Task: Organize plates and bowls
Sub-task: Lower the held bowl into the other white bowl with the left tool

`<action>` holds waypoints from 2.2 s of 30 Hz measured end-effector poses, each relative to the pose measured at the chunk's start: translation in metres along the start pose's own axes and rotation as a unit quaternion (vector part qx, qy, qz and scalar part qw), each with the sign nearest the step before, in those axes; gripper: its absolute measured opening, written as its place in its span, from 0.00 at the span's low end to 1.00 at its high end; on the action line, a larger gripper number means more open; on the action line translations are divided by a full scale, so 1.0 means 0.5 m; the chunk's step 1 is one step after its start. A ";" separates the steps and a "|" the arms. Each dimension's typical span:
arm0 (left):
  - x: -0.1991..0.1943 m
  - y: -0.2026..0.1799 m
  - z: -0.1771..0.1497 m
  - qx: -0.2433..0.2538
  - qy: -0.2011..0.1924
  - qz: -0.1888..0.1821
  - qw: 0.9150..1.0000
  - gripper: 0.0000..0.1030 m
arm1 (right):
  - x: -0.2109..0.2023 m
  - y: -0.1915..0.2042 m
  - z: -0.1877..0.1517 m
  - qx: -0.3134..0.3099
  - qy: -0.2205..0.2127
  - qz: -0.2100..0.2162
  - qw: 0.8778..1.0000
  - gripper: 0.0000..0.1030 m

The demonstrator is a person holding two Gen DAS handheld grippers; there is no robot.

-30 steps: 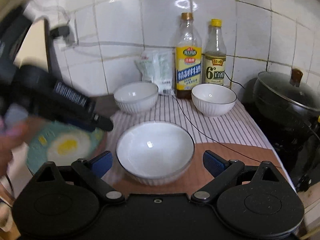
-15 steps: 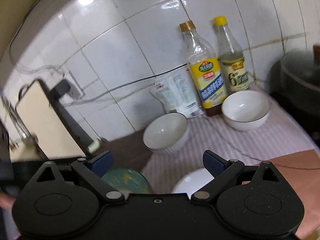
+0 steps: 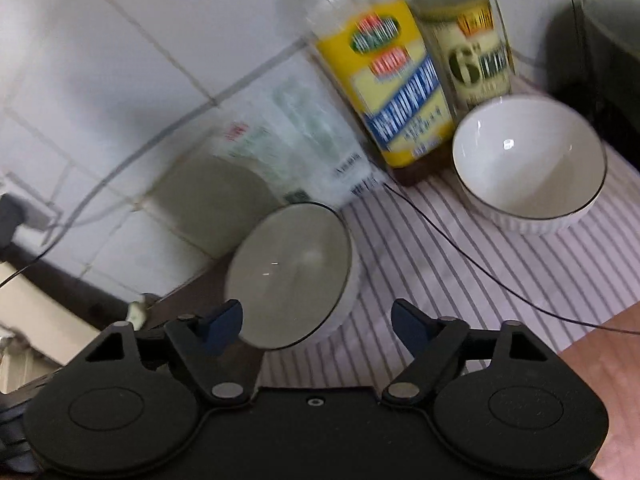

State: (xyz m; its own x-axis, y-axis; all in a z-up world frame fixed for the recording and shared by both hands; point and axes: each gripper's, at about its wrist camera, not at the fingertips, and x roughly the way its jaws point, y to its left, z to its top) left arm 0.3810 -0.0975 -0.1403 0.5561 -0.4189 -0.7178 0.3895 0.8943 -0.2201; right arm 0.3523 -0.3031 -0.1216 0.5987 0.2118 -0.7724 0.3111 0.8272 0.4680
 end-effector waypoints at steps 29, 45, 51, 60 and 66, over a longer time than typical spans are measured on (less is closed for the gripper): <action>0.137 0.053 0.016 -0.108 0.091 -0.025 0.990 0.14 | 0.079 -0.024 0.046 -0.017 0.006 -0.034 0.999 0.13; -0.056 -0.032 0.000 -0.044 0.069 -0.008 0.997 0.14 | -0.107 0.006 -0.006 0.000 -0.004 0.000 1.000 0.13; -0.119 -0.079 -0.029 -0.019 0.068 -0.021 0.997 0.14 | -0.188 -0.021 -0.057 0.018 -0.011 0.005 1.000 0.14; -0.160 -0.157 -0.063 0.011 0.078 -0.039 0.996 0.14 | -0.279 -0.065 -0.110 0.018 -0.034 -0.010 0.999 0.14; -0.142 -0.196 -0.092 0.022 0.099 -0.044 0.994 0.14 | -0.292 -0.111 -0.143 0.022 -0.045 -0.023 0.999 0.14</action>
State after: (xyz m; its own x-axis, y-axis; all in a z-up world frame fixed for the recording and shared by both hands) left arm 0.2696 -0.1482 -0.0985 0.3654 -0.4515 -0.8140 0.4634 0.8467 -0.2616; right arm 0.1949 -0.3429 -0.0656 0.6456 0.1250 -0.7534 0.3707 0.8112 0.4522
